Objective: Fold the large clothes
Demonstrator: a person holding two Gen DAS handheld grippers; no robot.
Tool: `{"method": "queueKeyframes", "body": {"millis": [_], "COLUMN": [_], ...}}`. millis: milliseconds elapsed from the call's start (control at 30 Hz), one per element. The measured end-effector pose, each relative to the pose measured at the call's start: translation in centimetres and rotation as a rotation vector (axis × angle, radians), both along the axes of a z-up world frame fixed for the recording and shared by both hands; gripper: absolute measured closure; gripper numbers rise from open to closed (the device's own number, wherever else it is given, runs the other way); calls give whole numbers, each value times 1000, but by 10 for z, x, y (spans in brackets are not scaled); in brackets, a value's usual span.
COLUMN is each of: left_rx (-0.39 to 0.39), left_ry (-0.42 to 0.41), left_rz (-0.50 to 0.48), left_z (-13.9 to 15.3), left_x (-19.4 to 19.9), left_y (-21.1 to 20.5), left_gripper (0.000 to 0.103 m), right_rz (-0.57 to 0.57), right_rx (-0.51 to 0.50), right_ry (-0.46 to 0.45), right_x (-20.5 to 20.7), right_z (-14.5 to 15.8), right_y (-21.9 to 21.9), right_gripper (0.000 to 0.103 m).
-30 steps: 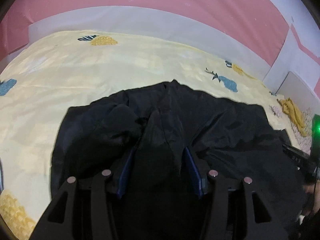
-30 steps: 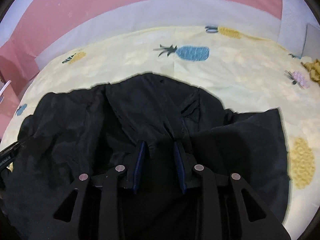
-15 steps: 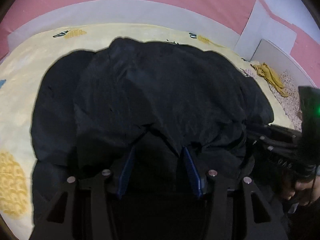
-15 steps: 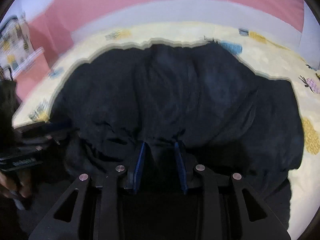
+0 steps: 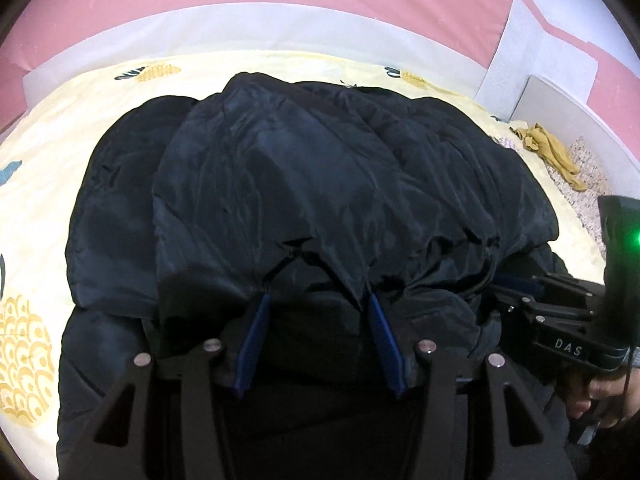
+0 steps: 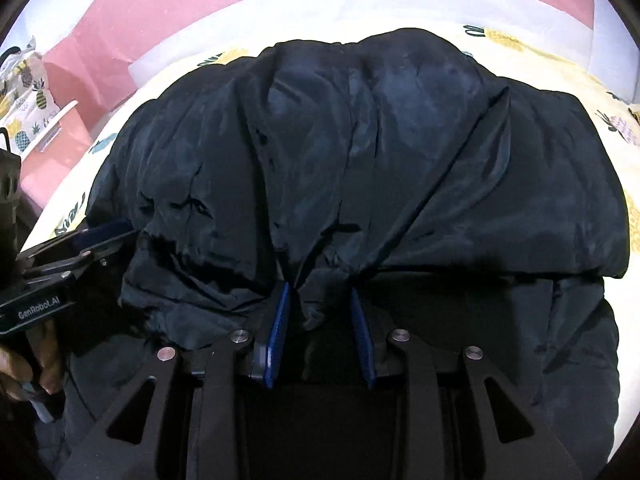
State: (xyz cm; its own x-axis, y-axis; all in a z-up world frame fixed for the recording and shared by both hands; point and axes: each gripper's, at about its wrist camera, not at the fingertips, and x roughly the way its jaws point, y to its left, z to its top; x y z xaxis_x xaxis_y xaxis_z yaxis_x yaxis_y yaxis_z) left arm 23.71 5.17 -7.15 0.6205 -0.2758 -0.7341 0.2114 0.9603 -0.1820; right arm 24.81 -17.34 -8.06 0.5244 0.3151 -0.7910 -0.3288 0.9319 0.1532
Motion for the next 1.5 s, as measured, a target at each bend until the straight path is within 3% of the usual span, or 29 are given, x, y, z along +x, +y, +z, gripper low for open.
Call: {"method": "queueKeyframes", "body": {"millis": [133, 667, 800, 967, 1167, 1300, 1500], "left_rx": [28, 53, 25, 6, -39, -78, -87], "left_ry": [-17, -11, 29, 41, 17, 0, -37], "left_rz": [3, 23, 51, 63, 57, 79, 164], "left_z": [-3, -2, 9, 25, 33, 36, 35], "left_x": [0, -1, -2, -34, -99, -143, -196], "left_y": [-5, -15, -11, -7, 2, 18, 53], "left_gripper": [48, 48, 48, 48, 47, 47, 48], "right_rz": [7, 3, -40, -60, -52, -70, -143], "right_rx": [-60, -57, 10, 40, 51, 79, 86], "right_ry": [-23, -4, 39, -10, -60, -89, -93], "right_x": [-3, 1, 1, -41, -102, -146, -192], "right_z": [-1, -2, 11, 35, 50, 52, 48], "right_y": [10, 7, -3, -21, -47, -66, -102], "right_gripper": [72, 72, 71, 71, 70, 52, 52]}}
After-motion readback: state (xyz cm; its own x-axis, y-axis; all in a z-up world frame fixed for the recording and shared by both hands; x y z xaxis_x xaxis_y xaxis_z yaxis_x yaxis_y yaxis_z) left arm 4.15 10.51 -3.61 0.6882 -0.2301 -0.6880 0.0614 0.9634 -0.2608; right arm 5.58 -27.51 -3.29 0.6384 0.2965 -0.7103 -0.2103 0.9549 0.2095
